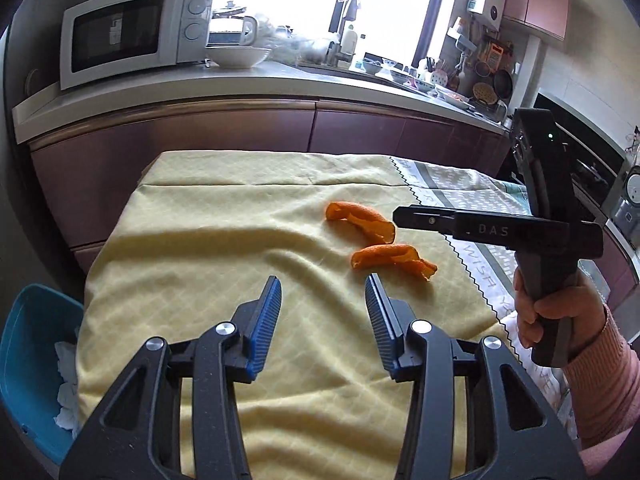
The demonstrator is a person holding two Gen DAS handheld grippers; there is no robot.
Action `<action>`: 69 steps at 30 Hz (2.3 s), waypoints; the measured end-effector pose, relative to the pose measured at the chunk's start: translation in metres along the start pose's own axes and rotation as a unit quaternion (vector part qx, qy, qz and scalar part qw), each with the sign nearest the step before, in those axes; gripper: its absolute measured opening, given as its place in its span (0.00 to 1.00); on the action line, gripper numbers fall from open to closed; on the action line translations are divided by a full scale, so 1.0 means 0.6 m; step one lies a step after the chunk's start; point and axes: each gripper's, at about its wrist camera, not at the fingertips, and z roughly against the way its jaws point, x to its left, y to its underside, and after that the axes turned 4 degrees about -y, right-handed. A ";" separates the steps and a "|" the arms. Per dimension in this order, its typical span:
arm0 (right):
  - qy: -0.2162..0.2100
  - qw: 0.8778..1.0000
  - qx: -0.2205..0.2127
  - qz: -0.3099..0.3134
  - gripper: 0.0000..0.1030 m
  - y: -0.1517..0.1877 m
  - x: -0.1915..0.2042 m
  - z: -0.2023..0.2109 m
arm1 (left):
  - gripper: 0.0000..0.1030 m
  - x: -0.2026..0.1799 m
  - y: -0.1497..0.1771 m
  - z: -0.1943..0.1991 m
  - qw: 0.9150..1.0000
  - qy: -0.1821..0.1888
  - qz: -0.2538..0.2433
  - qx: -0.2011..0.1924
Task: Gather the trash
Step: 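Move both tools back to the orange peel pieces on the table, then grasp an orange peel piece with the left tool while the right tool grasps another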
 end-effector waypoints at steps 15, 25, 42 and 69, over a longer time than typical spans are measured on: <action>-0.002 1.000 0.013 -0.017 0.11 -0.005 -0.031 -0.028 | 0.42 -0.049 -0.045 -0.095 0.998 0.022 -0.049 0.044; -0.015 0.999 -0.016 -0.034 0.10 -0.005 -0.044 0.010 | 0.40 -0.075 -0.054 -0.147 0.993 0.037 -0.088 0.075; -0.027 0.998 0.007 -0.058 0.13 0.012 -0.063 -0.001 | 0.15 -0.089 -0.028 -0.145 0.988 0.044 -0.114 0.095; -0.057 0.996 -0.013 -0.063 0.11 0.041 -0.038 0.037 | 0.13 -0.065 0.012 -0.073 0.994 0.025 -0.062 0.083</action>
